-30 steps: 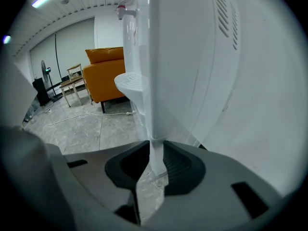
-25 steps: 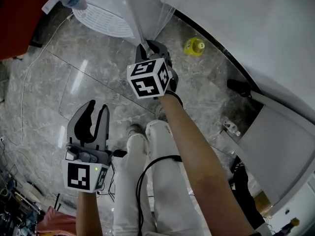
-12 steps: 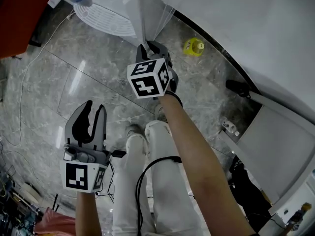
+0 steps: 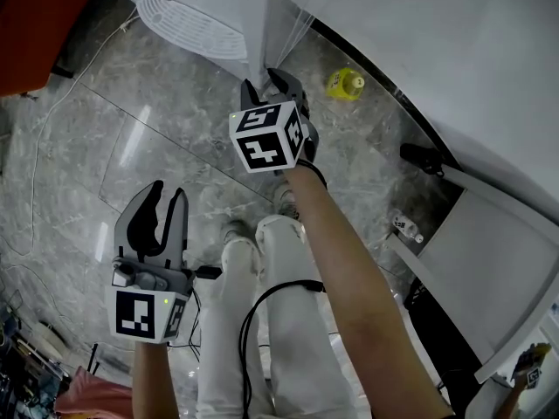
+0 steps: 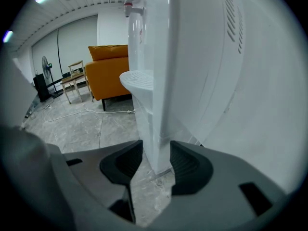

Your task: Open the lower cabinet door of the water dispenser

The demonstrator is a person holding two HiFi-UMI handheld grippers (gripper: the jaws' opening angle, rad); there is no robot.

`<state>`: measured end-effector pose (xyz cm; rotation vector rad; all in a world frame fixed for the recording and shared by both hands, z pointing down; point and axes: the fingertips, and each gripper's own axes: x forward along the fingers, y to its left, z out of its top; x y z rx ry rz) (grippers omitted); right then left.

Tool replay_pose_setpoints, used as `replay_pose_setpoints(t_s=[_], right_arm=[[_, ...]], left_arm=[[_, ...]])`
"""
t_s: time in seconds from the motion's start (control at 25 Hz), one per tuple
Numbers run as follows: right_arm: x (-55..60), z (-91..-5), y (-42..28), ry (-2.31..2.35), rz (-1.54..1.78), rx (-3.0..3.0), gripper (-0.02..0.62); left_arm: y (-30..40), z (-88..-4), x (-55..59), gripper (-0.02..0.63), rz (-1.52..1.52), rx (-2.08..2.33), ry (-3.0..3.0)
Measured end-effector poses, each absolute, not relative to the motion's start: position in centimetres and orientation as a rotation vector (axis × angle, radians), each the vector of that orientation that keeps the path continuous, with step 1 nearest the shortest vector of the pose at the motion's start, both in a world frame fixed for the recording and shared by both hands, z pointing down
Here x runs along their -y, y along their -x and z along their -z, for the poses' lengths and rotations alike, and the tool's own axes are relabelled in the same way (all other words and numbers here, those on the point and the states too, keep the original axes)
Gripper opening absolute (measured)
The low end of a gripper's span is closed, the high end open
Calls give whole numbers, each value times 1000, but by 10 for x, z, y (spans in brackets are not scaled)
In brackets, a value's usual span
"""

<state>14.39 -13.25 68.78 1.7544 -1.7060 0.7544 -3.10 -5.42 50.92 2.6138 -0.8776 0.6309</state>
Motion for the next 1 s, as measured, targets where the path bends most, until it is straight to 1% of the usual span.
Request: replay_pose_setpoints(t_s=[0.08, 0.36, 0.44, 0.52, 0.84, 1.0], right_arm=[[133, -690, -146, -1770, -775, 1693, 206], [138, -695, -155, -1778, -773, 1669, 202], [140, -695, -158, -1785, -772, 1659, 190], [141, -695, -160, -1801, -783, 1648, 149], [140, -695, -159, -1801, -838, 1641, 120], [131, -695, -138, -1749, -841, 1687, 120]], left_arm=[[33, -509, 56, 110, -627, 885, -2611], [36, -511, 56, 110, -627, 905, -2604], [37, -512, 57, 112, -626, 909, -2605], [39, -513, 58, 112, -620, 920, -2603], [50, -513, 61, 112, -611, 949, -2586], [58, -512, 61, 110, -606, 983, -2568]])
